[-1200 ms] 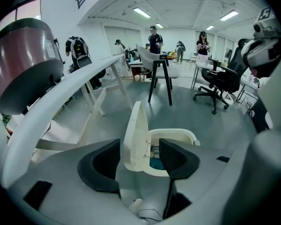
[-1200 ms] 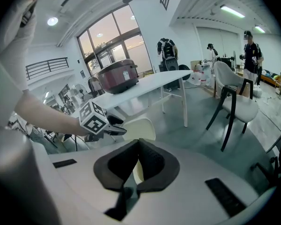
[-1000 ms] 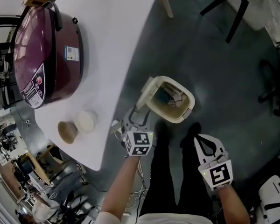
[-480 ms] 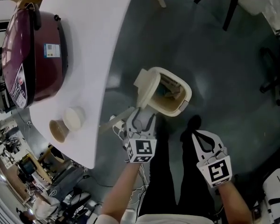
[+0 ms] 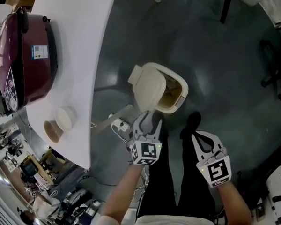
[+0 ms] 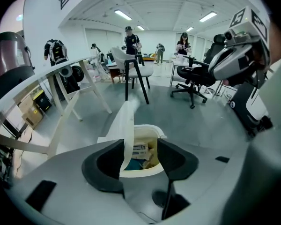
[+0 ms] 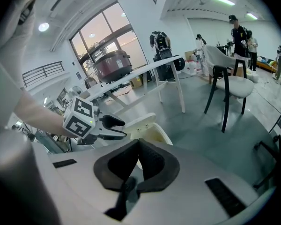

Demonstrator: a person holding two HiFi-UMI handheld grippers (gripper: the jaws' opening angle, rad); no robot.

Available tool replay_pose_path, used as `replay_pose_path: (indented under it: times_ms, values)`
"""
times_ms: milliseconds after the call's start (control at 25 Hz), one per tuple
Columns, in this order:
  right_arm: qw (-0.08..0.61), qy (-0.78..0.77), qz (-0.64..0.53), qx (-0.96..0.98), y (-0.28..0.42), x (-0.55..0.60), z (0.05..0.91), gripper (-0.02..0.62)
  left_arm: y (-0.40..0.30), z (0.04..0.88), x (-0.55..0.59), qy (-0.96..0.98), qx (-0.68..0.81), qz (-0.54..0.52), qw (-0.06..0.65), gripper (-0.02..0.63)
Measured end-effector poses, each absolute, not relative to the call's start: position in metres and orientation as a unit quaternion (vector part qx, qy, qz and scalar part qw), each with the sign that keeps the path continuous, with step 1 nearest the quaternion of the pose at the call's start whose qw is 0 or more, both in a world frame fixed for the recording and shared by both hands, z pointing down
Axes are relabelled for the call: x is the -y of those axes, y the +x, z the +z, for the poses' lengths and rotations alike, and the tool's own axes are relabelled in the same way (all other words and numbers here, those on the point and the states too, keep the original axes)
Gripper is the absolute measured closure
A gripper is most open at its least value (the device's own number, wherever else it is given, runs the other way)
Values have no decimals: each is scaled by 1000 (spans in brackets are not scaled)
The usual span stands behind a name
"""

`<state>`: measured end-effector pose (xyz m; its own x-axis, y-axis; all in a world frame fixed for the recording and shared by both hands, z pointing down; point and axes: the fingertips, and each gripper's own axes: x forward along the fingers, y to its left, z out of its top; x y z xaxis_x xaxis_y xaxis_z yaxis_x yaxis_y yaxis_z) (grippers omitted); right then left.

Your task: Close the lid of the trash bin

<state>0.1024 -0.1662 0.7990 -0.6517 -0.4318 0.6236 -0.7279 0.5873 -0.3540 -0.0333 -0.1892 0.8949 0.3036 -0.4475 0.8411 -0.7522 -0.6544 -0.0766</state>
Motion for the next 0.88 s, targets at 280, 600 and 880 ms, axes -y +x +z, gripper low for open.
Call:
replay_pose_path:
  times_ms: [280, 600, 880]
  values:
    - [248, 350, 315, 847, 120, 160, 815, 583, -12, 920, 174, 801, 336, 458, 187, 410]
    - [252, 357, 331, 837, 133, 157, 836, 583, 8, 960, 163, 805, 296, 468, 211, 459]
    - [250, 363, 343, 830, 144, 157, 854, 583, 18, 985, 157, 803, 277, 482, 217, 495]
